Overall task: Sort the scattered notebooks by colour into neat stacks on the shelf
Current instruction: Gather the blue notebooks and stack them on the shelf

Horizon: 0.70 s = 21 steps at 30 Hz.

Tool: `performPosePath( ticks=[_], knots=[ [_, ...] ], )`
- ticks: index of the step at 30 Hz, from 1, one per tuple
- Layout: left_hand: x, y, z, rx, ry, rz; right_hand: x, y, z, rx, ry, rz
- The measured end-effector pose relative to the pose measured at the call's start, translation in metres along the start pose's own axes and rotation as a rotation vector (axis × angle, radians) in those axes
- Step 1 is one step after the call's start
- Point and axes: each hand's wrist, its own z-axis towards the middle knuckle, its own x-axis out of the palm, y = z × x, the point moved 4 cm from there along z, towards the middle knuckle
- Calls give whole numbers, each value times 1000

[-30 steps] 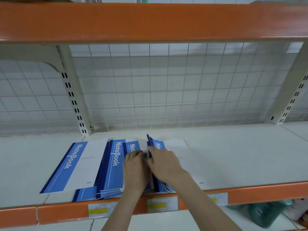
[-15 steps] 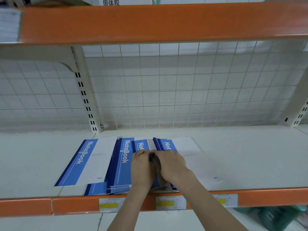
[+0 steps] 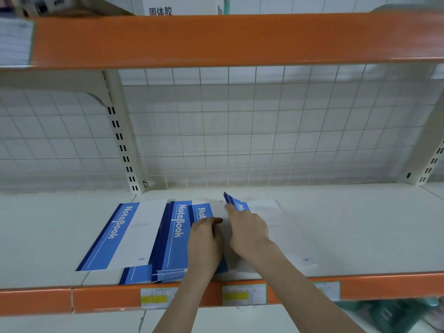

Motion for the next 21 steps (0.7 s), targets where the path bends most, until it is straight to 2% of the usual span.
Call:
performPosePath(
  ticks=[3, 5, 6, 8, 10, 12, 13, 14, 17, 18, 21],
  knots=[
    [-7, -5, -2, -167, 56, -463, -6, 8, 0, -32, -71, 255],
    [-6, -3, 2, -375, 198, -806, -9, 17, 0, -72, -119, 406],
    [-6, -1, 4, -479, 273, -905, -9, 21, 0, -96, -140, 452],
    [-6, 3, 10, -589, 367, -941, -6, 26, 1, -153, -116, 505],
    [-12, 13, 13, -642, 307, -866, 1, 23, 0, -191, 48, 613],
    [-19, 22, 14, -605, 239, -818, 8, 16, -2, -188, 287, 850],
    [-24, 24, 13, -565, 221, -802, 10, 11, -3, -159, 334, 937],
    [-29, 25, 12, -531, 196, -794, 8, 3, -2, -118, 292, 944],
    [-44, 23, 13, -416, 113, -885, -5, -32, 7, 95, -157, 701],
    [-49, 19, 14, -353, 99, -943, -11, -38, 7, 145, -224, 704],
    [-64, 5, 17, -115, 50, -1002, -13, -43, 12, 95, -260, 1029]
  ],
)
